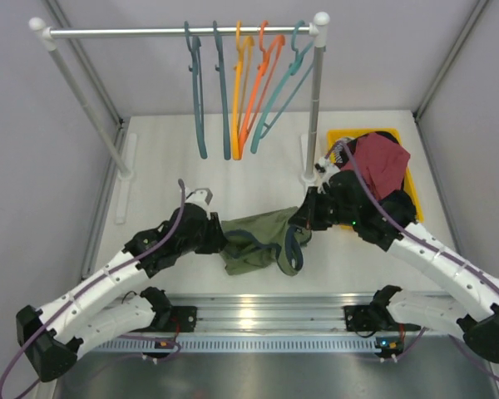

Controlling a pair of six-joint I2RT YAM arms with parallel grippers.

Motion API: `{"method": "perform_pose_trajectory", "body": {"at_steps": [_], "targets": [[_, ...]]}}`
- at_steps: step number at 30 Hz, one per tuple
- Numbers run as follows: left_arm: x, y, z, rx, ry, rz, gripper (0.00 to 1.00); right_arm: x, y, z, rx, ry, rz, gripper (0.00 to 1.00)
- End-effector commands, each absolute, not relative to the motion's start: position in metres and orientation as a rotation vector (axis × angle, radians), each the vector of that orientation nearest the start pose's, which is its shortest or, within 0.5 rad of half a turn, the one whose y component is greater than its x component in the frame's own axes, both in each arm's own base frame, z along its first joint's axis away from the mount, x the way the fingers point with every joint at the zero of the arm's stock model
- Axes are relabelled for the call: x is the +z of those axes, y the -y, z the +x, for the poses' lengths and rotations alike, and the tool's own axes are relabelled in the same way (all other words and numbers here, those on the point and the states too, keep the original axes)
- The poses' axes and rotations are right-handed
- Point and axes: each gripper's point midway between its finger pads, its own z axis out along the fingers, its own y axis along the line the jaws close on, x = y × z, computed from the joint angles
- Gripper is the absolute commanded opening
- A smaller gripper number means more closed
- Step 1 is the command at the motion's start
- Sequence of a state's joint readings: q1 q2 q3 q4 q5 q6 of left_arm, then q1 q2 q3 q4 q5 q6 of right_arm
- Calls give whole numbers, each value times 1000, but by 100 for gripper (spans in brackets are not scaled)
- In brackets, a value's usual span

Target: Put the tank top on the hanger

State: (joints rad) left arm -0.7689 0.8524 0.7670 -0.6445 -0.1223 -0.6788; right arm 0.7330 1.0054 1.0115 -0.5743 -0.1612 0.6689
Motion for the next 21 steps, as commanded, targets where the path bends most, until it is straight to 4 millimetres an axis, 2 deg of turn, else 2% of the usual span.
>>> {"method": "perform_pose_trajectory", "body": {"at_steps": [1, 3, 6, 8, 9, 11, 12, 13, 16, 21], "targets": [[195, 212, 189, -831, -2187, 75, 44, 229, -270, 204, 1050, -2267, -81, 0], [203, 213, 186, -863, -2147, 110, 56, 216, -272, 213, 1012, -2281, -52, 0], [213, 219, 173, -951, -2108, 204, 60, 213, -276, 228, 981, -2276, -15, 0], [212, 226, 168, -999, -2097, 241, 61, 210, -283, 237, 975, -2290, -10, 1], [205, 230, 162, -1036, -2120, 265, 61, 212, -289, 240, 999, -2286, -9, 1], [201, 239, 162, -1082, -2114, 268, 60, 212, -300, 247, 1022, -2288, -6, 1], [188, 241, 158, -1103, -2146, 256, 60, 216, -306, 249, 1054, -2281, -8, 1], [191, 246, 160, -1134, -2111, 252, 61, 210, -309, 251, 1049, -2298, -5, 1], [176, 252, 159, -1141, -2133, 233, 62, 212, -315, 257, 1062, -2294, 9, 1], [167, 273, 159, -1134, -2134, 241, 64, 213, -319, 261, 1070, -2293, 21, 1]]}}
